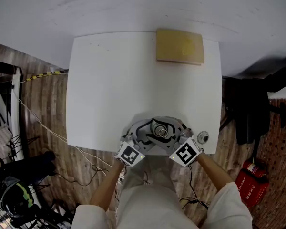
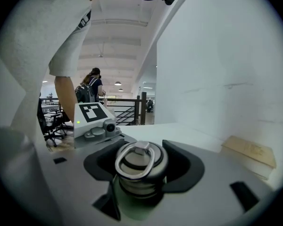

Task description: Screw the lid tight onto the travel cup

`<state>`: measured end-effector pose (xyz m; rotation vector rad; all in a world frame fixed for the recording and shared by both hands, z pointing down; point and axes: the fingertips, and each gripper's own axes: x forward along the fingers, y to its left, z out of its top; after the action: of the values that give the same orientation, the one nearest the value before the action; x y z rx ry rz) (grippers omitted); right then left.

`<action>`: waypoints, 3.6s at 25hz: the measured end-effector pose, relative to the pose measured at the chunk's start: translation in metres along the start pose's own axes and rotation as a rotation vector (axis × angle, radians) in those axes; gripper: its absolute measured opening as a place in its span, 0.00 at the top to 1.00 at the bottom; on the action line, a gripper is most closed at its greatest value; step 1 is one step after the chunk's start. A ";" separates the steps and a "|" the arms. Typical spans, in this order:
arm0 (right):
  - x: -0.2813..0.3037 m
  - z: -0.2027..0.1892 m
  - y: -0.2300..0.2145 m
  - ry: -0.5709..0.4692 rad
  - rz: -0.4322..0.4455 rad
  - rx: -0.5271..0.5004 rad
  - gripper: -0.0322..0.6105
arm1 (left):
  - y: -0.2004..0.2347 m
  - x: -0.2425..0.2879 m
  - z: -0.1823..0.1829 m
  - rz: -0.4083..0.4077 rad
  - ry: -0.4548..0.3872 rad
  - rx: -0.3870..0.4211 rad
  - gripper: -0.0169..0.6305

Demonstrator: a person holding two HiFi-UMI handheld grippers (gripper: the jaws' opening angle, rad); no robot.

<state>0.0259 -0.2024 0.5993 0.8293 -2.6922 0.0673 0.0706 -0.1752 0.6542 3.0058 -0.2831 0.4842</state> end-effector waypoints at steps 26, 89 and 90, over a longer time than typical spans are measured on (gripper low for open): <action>-0.018 -0.006 -0.037 0.078 -0.874 0.242 0.56 | -0.001 -0.003 0.002 0.047 -0.040 -0.023 0.49; -0.027 0.005 -0.014 -0.014 -0.633 0.176 0.42 | -0.004 -0.005 0.002 0.041 -0.030 -0.047 0.49; -0.029 0.008 -0.013 -0.024 -0.634 0.175 0.42 | -0.003 -0.008 0.003 0.050 -0.034 -0.055 0.49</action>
<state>0.0535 -0.1990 0.5824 1.6987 -2.3377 0.1450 0.0646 -0.1714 0.6484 2.9626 -0.3691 0.4224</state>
